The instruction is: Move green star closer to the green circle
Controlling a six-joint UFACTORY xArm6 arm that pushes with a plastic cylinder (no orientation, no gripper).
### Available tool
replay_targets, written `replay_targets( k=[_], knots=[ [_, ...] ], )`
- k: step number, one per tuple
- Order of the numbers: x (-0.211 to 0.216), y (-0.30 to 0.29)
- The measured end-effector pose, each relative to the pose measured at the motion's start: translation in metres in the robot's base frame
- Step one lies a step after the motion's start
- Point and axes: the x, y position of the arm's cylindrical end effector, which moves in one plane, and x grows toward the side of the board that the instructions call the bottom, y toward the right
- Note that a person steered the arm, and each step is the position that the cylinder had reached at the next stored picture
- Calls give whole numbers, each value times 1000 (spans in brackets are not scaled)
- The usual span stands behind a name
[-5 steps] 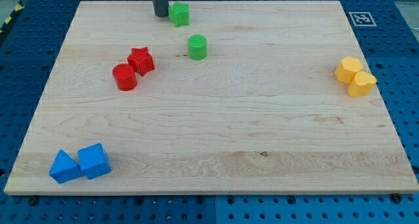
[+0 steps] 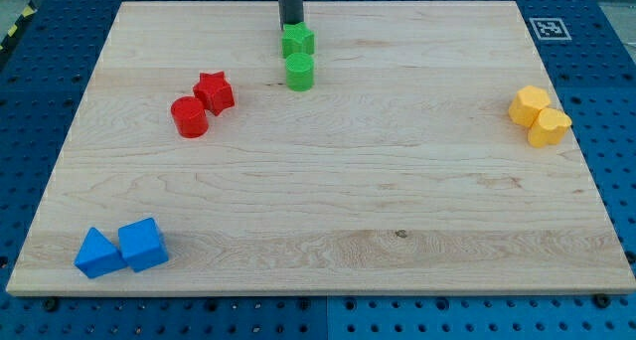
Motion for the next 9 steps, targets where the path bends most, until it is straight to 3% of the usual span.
replay_targets(
  k=[1, 2, 4, 6, 9],
  knots=[
    [-31, -2],
    [-27, 14],
    [9, -12],
    [31, 29],
    [51, 29]
  ],
)
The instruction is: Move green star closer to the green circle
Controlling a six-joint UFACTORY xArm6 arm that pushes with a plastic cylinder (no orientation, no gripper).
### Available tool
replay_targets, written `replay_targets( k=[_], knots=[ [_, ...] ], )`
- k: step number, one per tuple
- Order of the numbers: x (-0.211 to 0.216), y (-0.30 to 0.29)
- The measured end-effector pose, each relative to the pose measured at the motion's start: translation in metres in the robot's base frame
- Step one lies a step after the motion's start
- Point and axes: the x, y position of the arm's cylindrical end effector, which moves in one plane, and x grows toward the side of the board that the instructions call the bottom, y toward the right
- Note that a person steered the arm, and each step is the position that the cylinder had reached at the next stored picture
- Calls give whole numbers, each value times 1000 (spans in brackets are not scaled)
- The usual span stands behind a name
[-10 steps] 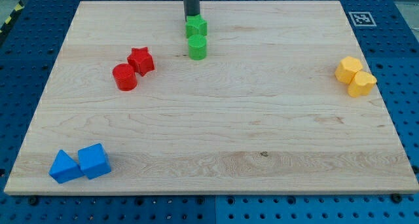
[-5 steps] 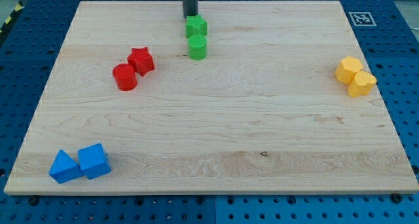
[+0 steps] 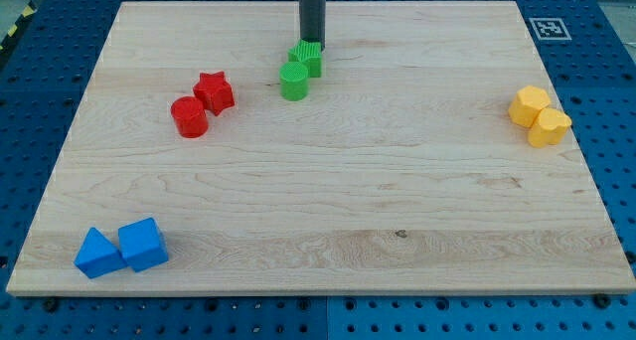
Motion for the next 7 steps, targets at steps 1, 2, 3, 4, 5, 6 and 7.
replay_targets(
  k=[1, 2, 3, 4, 5, 6, 7],
  knots=[
    [-14, -33],
    [-25, -75],
    [-18, -106],
    [-18, -107],
    [-18, -107],
    [-12, -107],
    [0, -107]
  ],
)
